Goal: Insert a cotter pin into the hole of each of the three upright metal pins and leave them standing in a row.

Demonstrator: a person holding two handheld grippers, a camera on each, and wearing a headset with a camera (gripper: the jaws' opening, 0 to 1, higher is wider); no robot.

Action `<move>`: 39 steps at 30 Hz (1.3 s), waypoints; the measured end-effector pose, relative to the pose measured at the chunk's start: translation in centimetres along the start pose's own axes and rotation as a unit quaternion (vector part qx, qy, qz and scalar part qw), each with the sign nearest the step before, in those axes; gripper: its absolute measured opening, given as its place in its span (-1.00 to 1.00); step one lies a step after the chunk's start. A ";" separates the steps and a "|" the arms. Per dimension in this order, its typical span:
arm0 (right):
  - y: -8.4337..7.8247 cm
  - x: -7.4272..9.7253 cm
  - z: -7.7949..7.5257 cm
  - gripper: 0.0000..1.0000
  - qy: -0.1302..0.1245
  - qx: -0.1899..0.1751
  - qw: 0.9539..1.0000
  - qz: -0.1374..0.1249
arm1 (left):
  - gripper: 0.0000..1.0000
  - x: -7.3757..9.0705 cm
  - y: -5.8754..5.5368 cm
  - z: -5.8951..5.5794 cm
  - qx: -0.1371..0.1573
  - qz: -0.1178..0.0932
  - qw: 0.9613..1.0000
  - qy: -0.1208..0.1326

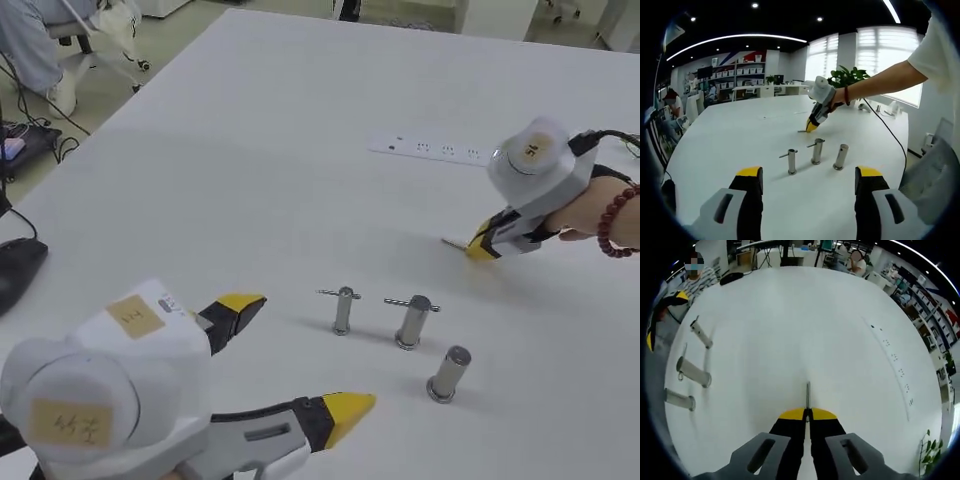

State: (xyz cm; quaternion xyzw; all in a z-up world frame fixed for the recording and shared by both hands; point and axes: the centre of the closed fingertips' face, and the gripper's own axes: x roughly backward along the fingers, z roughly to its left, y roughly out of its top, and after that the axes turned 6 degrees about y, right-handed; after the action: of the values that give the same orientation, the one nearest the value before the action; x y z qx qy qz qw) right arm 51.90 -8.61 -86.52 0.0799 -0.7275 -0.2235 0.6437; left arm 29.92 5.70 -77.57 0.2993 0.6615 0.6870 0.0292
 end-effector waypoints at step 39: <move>6.7 7.8 10.8 -0.95 -0.022 0.127 0.983 -0.134 | 0.04 -2.3 4.5 -1.3 0.016 -0.009 0.998 -0.063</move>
State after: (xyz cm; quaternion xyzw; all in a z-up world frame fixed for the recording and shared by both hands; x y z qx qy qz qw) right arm 41.32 -3.39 -77.35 0.2533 -0.7464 -0.2152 0.5766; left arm 32.79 3.00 -74.22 0.3359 0.6720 0.6560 0.0723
